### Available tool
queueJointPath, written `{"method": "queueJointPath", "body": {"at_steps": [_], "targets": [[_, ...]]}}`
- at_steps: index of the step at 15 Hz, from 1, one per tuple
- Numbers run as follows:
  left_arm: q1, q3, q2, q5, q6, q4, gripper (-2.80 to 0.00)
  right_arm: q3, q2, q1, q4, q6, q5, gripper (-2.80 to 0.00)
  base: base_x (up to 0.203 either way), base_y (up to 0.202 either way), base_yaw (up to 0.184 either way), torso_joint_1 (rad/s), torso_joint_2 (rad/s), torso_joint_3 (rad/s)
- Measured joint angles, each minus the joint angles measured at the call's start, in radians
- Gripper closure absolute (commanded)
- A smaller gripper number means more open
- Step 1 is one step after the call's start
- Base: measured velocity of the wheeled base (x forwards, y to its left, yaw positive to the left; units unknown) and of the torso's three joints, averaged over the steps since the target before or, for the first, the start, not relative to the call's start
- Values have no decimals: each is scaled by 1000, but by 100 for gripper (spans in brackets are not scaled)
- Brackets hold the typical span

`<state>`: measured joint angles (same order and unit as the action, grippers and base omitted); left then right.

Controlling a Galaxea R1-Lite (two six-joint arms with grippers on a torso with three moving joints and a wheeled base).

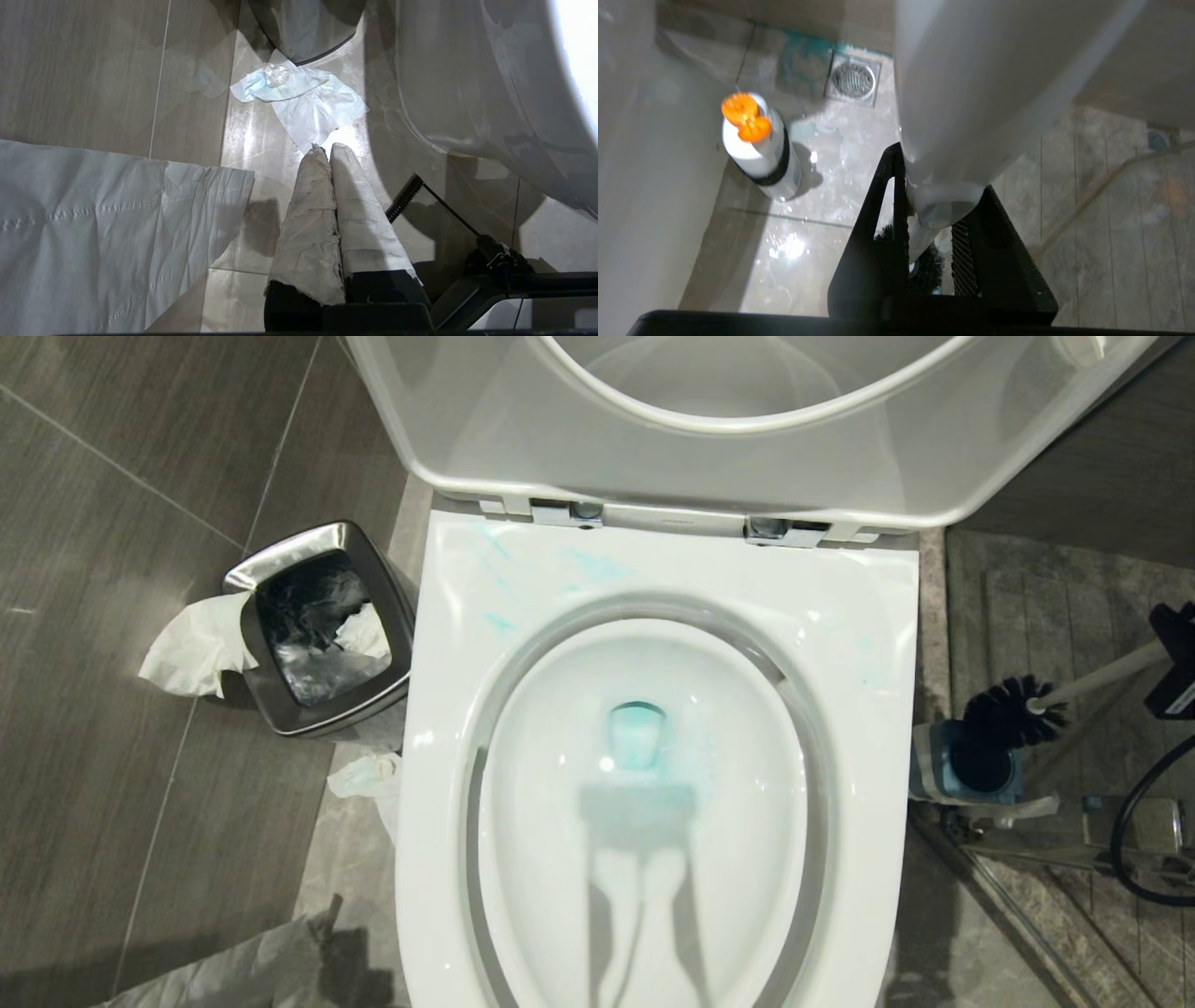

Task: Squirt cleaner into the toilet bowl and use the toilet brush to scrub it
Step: Scrub the toilet bowl

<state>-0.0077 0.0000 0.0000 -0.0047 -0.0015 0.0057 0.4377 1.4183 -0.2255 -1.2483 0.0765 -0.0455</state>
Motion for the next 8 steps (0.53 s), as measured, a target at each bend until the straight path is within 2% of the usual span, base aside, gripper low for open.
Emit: {"method": "queueJointPath", "body": {"at_steps": [4,8], "targets": [[0,0,0,0,0,0,0,18,-57,0,44,-1,0,0,0,0,0,0,0,0],[0,0,0,0,0,0,0,78,-181,1,262,-15,-3,0,0,0,0,0,0,0]]}}
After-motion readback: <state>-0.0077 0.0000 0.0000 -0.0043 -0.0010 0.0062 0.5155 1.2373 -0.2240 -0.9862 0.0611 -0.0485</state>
